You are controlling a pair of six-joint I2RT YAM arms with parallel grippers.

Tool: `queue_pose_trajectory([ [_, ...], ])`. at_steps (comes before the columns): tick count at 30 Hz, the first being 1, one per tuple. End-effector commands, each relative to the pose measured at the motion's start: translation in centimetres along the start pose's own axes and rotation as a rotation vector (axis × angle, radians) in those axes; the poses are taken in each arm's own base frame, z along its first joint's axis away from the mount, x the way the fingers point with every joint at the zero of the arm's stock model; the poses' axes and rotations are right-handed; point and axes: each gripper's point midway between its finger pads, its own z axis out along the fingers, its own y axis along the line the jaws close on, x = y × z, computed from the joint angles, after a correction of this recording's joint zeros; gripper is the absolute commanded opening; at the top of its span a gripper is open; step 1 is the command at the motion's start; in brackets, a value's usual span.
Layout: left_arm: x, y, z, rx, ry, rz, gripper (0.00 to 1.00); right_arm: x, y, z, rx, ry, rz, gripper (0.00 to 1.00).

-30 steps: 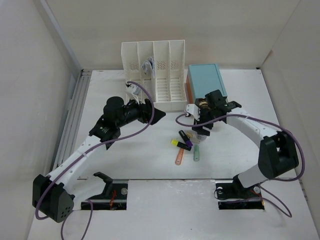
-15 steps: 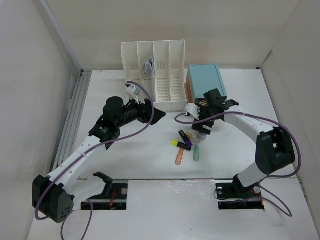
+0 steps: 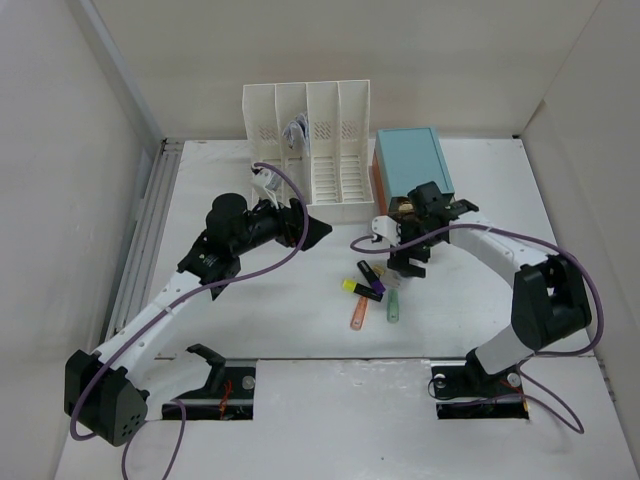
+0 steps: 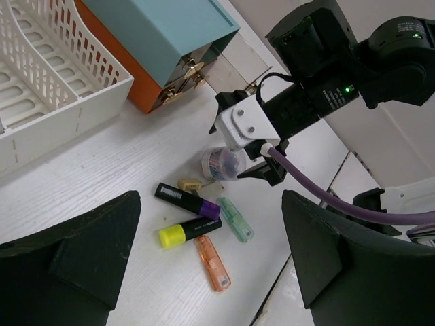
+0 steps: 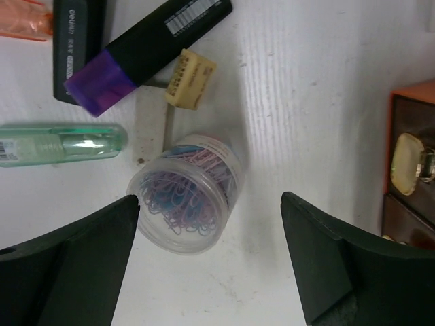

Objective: Organize the desk

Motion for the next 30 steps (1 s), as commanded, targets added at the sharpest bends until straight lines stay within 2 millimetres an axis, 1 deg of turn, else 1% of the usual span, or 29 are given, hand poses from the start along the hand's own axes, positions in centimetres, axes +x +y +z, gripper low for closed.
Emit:
queue_pose_trajectory([
  [1,-1.2,-1.6,-0.5,0.055,-0.044,0.042,0.82,0.7,1.7,-0.1,-0.057,0.007,-0.011,0.90],
  [2,-1.2,-1.6,-0.5,0.055,-0.044,0.042,0.82,1.0,2.1,0.1,-0.067,0.012,-0.007,0.90],
  [3,-1.2,-1.6,-0.5,0.055,-0.044,0.042,0.82,1.4,1.7,0.3,-0.059,0.023,0.002,0.90],
  [7,-1.2,-1.6,-0.5,0.055,-0.044,0.042,0.82,2.4,1.4,1.1,-0.053,0.046,0.023,0.90],
  [10,-1.2,-1.6,-0.5,0.055,-0.044,0.042,0.82,3.0,1.7,2.0,-0.083,0.063,0.036,0.90],
  [11,-1.2,-1.6,-0.5,0.055,-0.044,0.042,0.82,2.9,1.5,2.1,-0.081,0.062,0.036,0.90],
  [12,-1.2,-1.6,-0.5,0.055,-0.044,0.042,0.82,3.1,1.6,2.4,-0.094,0.069,0.041,0.90],
  [13,-1.2,-1.6,-0.5,0.055,-0.044,0.042,0.82,2.9,1.3,2.3,-0.087,0.065,0.038,0.90],
  [14,-1.2,-1.6,-0.5,0.055,-0.044,0.042,0.82,2.9,1.8,2.6,-0.108,0.074,0.036,0.90],
  [18,-1.0,-1.4,-0.3,0.051,-0.037,0.038,0.82,2.4,2.6,3.4,-0.138,0.081,0.011,0.89],
  [20,-1.0,-1.4,-0.3,0.051,-0.037,0.038,0.82,2.3,2.9,3.7,-0.150,0.085,0.003,0.84],
  [21,-1.0,-1.4,-0.3,0.051,-0.037,0.038,0.82,2.0,2.6,3.6,-0.143,0.080,0.000,0.78],
  [22,-1.0,-1.4,-0.3,0.051,-0.037,0.038,0.82,2.0,2.6,3.6,-0.143,0.080,0.000,0.78],
  [23,-1.0,-1.4,-0.3,0.051,-0.037,0.038,0.82,2.0,2.6,3.6,-0.143,0.080,0.000,0.71],
  [25,-1.0,-1.4,-0.3,0.051,-0.037,0.038,0.84,2.2,3.2,3.5,-0.160,0.100,0.008,0.67],
  [27,-0.9,-1.5,-0.3,0.060,-0.033,0.038,0.84,2.3,3.0,3.2,-0.146,0.108,0.013,0.67],
  [29,-0.9,-1.5,-0.3,0.060,-0.033,0.038,0.84,2.9,3.1,3.0,-0.123,0.135,0.022,0.72],
  [30,-0.9,-1.5,-0.3,0.060,-0.033,0.038,0.84,3.0,2.7,2.5,-0.097,0.144,0.014,0.72],
])
